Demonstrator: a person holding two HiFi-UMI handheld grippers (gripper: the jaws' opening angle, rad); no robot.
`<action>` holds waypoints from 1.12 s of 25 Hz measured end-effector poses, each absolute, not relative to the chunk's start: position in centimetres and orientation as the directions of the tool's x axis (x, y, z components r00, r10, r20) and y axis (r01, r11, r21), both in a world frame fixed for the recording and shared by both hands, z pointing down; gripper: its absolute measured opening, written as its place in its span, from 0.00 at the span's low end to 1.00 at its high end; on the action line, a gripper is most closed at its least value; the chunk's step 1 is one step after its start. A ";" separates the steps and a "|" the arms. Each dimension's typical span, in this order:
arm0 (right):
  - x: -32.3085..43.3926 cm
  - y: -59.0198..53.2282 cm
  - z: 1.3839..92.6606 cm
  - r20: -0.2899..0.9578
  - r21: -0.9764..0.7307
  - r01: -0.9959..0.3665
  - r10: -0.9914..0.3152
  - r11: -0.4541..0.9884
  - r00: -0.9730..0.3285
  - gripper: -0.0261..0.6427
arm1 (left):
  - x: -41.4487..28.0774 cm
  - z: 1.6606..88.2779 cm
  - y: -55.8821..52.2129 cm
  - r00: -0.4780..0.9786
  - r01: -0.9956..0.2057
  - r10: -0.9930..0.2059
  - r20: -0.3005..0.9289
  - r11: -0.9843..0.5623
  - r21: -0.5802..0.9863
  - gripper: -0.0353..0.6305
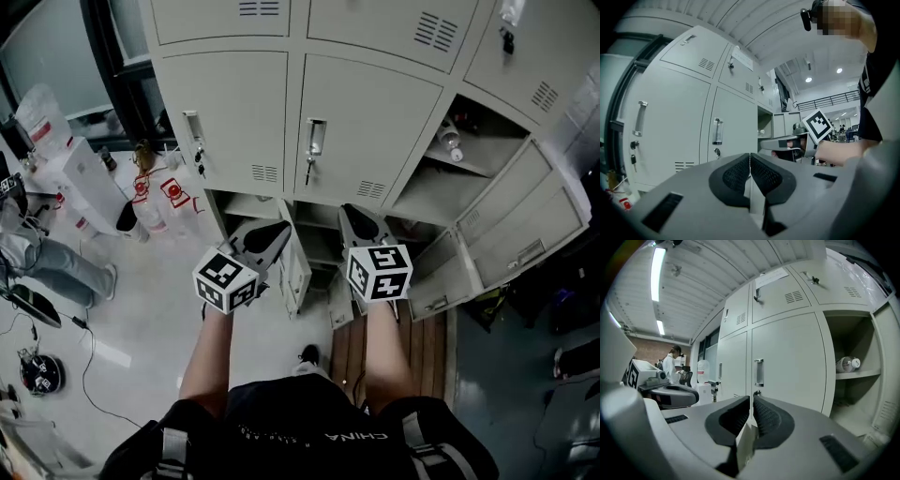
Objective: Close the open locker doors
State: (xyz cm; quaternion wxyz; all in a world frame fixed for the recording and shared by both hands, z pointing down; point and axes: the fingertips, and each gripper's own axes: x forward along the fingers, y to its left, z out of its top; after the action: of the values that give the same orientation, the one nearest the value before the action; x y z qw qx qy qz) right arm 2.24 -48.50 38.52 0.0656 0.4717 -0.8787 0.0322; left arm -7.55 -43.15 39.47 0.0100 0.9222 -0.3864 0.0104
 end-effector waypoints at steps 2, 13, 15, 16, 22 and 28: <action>1.3 -45.9 38.3 0.141 0.013 -0.841 -0.833 0.541 -0.534 0.11 | -9.1 39.7 -40.8 0.698 -0.716 -0.716 0.027 -0.698 0.011 0.09; -1.0 -31.8 40.0 0.161 0.070 -0.888 -0.883 0.455 -0.440 0.11 | -12.5 41.6 -27.8 0.739 -0.674 -0.673 0.026 -0.739 0.007 0.09; -1.3 -29.5 40.2 0.166 0.081 -0.890 -0.886 0.450 -0.433 0.11 | -12.9 42.0 -25.8 0.745 -0.667 -0.666 0.024 -0.745 0.024 0.09; -1.3 -28.5 40.4 0.170 0.087 -0.889 -0.886 0.449 -0.431 0.11 | -13.1 42.2 -25.0 0.747 -0.665 -0.665 0.023 -0.746 0.032 0.09; -0.2 -23.7 41.7 0.209 0.098 -0.891 -0.884 0.444 -0.418 0.11 | -12.6 43.0 -21.6 0.756 -0.654 -0.654 0.027 -0.754 0.062 0.09; 1.6 -21.9 43.3 0.245 0.084 -0.890 -0.875 0.448 -0.417 0.11 | -11.3 44.3 -20.4 0.741 -0.671 -0.669 0.059 -0.737 0.076 0.09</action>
State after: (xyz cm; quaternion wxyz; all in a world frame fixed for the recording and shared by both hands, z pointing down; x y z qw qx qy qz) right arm 1.63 -21.95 43.27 0.1274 0.5247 -0.8412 0.0292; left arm -11.33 -20.39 44.34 0.0462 0.9319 -0.3595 0.0140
